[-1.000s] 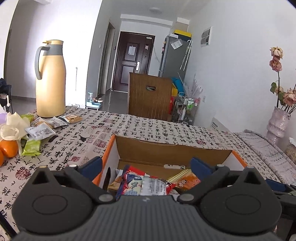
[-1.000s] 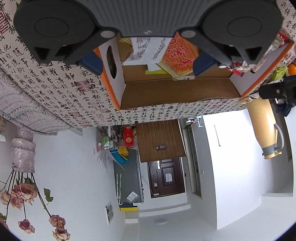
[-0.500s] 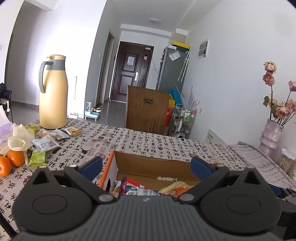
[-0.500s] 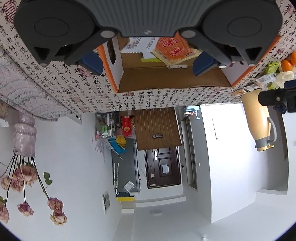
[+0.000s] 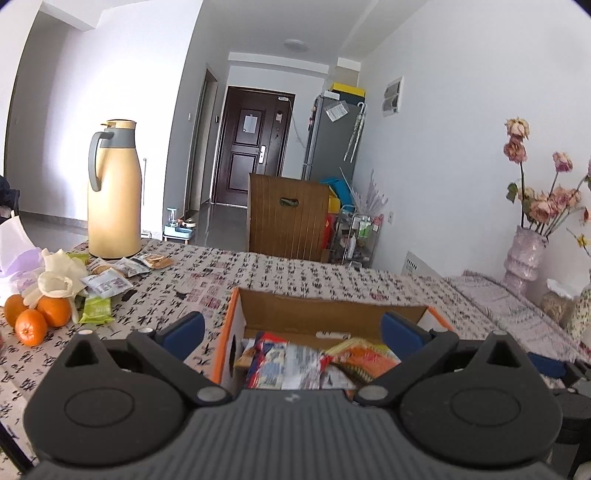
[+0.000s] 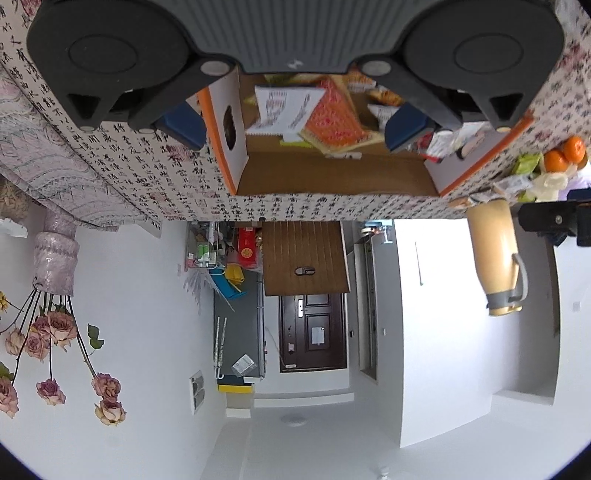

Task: Organize snacks
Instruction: 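Move both tools back over the snack pile, then grasp the pink snack packet with the right gripper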

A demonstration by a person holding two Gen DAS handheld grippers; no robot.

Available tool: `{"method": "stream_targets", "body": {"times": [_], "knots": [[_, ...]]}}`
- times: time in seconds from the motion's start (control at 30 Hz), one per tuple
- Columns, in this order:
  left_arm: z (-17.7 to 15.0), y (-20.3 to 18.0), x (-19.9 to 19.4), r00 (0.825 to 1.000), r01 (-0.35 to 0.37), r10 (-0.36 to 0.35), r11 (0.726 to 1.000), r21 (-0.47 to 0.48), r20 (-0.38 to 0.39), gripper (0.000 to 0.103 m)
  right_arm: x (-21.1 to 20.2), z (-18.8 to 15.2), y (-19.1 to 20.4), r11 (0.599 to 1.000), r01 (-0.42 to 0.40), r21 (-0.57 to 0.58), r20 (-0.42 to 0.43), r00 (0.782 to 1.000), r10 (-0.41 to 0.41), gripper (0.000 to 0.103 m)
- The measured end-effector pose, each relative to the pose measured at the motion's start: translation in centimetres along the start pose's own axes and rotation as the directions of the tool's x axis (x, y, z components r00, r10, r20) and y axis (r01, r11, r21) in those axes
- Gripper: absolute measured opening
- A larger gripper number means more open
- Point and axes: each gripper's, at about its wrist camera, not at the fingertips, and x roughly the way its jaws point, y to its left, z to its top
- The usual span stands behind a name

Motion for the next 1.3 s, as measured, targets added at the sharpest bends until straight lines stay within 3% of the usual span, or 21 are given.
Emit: {"method": "stream_targets", "body": {"times": [0.63,0.93,1.3], "knots": [[-8.3,2.5,-4.1,0.991,0.014,-0.006,0.998,0.06,-0.133,0.103,-5.5,-6.6,1.6,0.998,-0.059,-0.033,-0.123,0.991,0.054,0.103],[-11.2,4.1,-5.7,0.981,0.017,-0.013,1.0,0.018,-0.194,0.103,-6.9,-9.4,0.9,1.0,-0.031,0.003,-0.18,0.983,0.031,0.103],[-11.4,3.8,-5.4,0.978,0.016,-0.011,1.0,0.02,-0.207,0.103,-6.7,-9.5,-1.5,0.998,0.051,0.027,-0.192,0.98,-0.045,0.103]]}}
